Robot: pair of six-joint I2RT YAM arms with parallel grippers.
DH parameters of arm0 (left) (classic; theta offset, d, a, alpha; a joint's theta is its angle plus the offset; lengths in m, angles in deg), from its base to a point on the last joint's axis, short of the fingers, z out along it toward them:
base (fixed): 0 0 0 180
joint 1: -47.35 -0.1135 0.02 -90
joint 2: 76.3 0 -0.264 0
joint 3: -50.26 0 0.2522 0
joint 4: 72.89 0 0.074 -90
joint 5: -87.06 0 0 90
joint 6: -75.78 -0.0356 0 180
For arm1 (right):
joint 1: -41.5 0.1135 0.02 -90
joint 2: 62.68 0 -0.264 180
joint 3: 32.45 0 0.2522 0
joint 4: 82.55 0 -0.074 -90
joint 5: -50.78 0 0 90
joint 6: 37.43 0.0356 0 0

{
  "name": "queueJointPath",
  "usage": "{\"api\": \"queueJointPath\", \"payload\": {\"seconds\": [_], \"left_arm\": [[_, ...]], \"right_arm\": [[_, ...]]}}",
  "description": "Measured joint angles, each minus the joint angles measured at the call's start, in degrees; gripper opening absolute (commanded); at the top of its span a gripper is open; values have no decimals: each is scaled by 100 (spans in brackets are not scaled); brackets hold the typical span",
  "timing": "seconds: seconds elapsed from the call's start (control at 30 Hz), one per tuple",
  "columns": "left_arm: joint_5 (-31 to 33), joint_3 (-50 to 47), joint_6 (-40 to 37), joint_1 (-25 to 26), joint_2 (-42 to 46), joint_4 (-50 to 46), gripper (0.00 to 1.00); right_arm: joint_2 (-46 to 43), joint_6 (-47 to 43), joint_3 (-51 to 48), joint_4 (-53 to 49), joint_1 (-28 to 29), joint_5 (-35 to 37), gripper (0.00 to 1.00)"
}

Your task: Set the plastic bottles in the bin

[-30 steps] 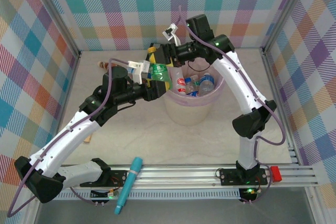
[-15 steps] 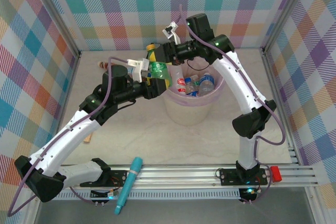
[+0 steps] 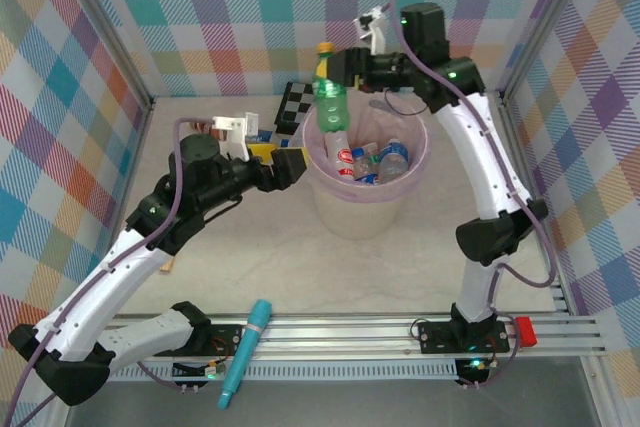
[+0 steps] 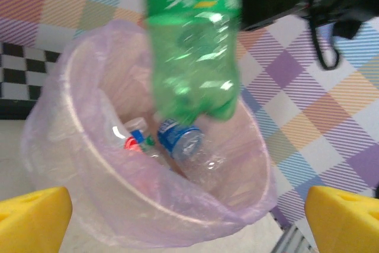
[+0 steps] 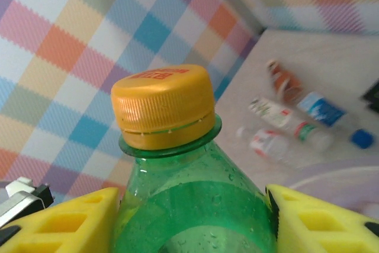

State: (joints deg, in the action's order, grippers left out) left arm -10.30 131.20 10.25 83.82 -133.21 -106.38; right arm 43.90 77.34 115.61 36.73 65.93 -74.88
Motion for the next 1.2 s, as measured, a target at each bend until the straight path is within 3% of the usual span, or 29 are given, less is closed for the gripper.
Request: {"api": "queueJointPath", "payload": {"seconds": [0.37, 0.63, 1.2], "left_arm": [[1475, -828, 1106, -955, -28, -1329, 100], [1563, -1412, 1779, -1204, -240, -1381, 100], [1580, -1471, 1928, -1263, -402, -1357, 100]], "right_arm": [[-555, -1368, -608, -1106, 9, 1880, 49], [-372, -1698, -1349, -1364, 13, 2522, 49], [48, -1491, -2208, -721, 295, 2994, 50]]}}
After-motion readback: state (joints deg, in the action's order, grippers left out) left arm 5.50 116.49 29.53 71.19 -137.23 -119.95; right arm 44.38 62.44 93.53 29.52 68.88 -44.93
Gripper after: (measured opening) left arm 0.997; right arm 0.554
